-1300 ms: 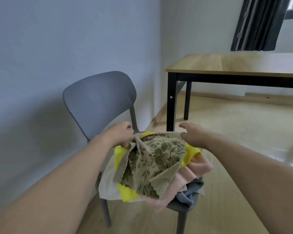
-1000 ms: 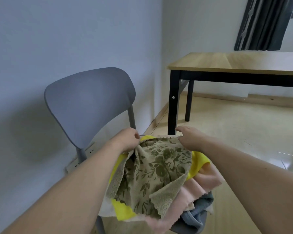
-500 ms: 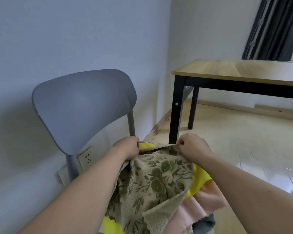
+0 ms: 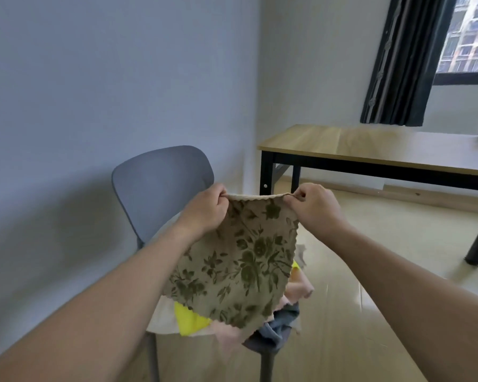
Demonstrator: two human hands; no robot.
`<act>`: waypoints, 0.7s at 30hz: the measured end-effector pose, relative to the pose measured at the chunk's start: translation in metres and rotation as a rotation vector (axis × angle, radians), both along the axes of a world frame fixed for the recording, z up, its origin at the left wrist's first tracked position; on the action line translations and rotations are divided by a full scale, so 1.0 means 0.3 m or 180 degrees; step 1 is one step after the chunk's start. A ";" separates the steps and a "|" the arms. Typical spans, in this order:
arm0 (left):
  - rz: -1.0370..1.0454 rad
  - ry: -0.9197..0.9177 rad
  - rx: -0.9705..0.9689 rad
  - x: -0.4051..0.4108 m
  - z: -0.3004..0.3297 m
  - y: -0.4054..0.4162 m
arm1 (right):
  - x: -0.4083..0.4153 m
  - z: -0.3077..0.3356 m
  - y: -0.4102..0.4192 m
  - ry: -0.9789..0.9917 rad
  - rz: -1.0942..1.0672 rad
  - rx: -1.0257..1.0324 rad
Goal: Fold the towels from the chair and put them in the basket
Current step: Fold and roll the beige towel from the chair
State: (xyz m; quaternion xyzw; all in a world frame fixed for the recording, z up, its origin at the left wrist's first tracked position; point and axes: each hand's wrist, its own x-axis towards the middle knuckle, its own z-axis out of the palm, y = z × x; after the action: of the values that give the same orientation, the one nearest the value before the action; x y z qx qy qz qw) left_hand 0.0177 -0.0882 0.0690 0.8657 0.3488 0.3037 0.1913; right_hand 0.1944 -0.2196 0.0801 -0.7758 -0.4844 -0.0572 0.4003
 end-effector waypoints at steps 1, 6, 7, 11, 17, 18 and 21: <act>-0.0030 0.0038 0.0081 -0.024 0.039 -0.046 | -0.017 0.012 -0.033 -0.0005 -0.0009 0.0055; -0.0223 0.0768 0.0018 -0.156 0.166 -0.261 | -0.086 0.074 -0.173 0.0290 0.0050 0.0424; -0.0309 0.0763 -0.0030 -0.179 0.169 -0.300 | -0.098 0.074 -0.201 0.0341 0.0068 0.0521; -0.0548 0.0259 -0.0262 -0.203 0.091 -0.408 | -0.130 -0.020 -0.295 0.0604 0.0049 0.0635; -0.1250 -0.1192 -0.2829 -0.156 -0.204 -0.519 | -0.163 -0.308 -0.380 0.1379 0.0102 0.0354; -0.1263 -0.1379 -0.3115 -0.152 -0.254 -0.532 | -0.171 -0.355 -0.391 0.1508 0.0175 0.0279; -0.0936 -0.1378 -0.3267 -0.132 -0.370 -0.510 | -0.178 -0.447 -0.395 0.1806 0.0526 0.0028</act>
State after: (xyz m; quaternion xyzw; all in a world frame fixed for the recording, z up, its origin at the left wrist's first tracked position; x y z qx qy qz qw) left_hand -0.0220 -0.2414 -0.0420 0.6196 0.2803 0.2361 0.6941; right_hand 0.1410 -0.3382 -0.0539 -0.7170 -0.4144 0.1926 0.5264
